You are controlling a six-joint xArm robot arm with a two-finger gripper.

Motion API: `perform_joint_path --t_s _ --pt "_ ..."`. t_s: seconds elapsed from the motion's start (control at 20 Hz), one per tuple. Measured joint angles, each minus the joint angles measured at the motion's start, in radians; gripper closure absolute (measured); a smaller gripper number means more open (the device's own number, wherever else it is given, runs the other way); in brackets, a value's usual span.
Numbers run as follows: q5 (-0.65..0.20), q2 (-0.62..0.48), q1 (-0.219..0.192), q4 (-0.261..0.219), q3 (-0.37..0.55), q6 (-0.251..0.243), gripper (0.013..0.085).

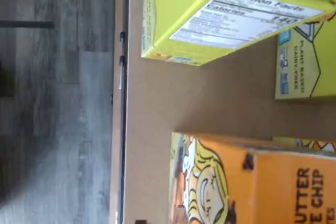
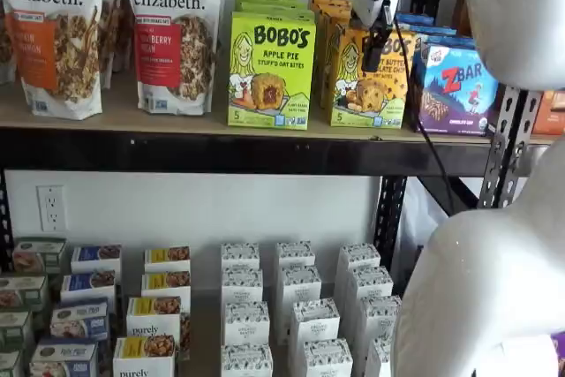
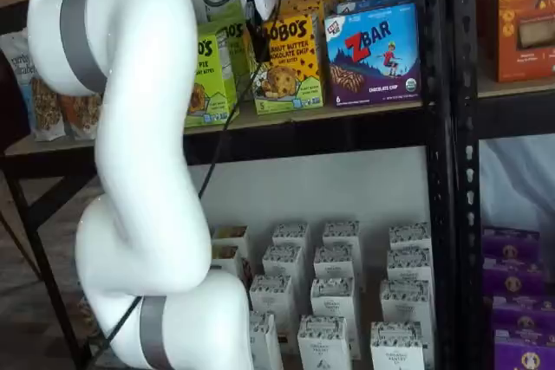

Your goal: Pick up the orange box on the top shelf, the fifth box from the left

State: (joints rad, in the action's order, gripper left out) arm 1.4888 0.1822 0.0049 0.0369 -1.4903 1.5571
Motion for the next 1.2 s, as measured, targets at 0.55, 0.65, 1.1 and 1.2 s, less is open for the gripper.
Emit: perform_joint_path --t_s 0.55,0.65,1.1,1.2 --pt "0.041 -0.021 0.000 0.002 -0.034 0.000 0.0250" --pt "0.037 -0.019 0.000 0.003 -0.031 -0.001 0.0290" --pt "0.029 -0.013 0.001 0.011 -0.023 -0.002 0.0410" --pt "0.029 -0.013 0.001 0.010 -0.023 -0.002 0.0410"
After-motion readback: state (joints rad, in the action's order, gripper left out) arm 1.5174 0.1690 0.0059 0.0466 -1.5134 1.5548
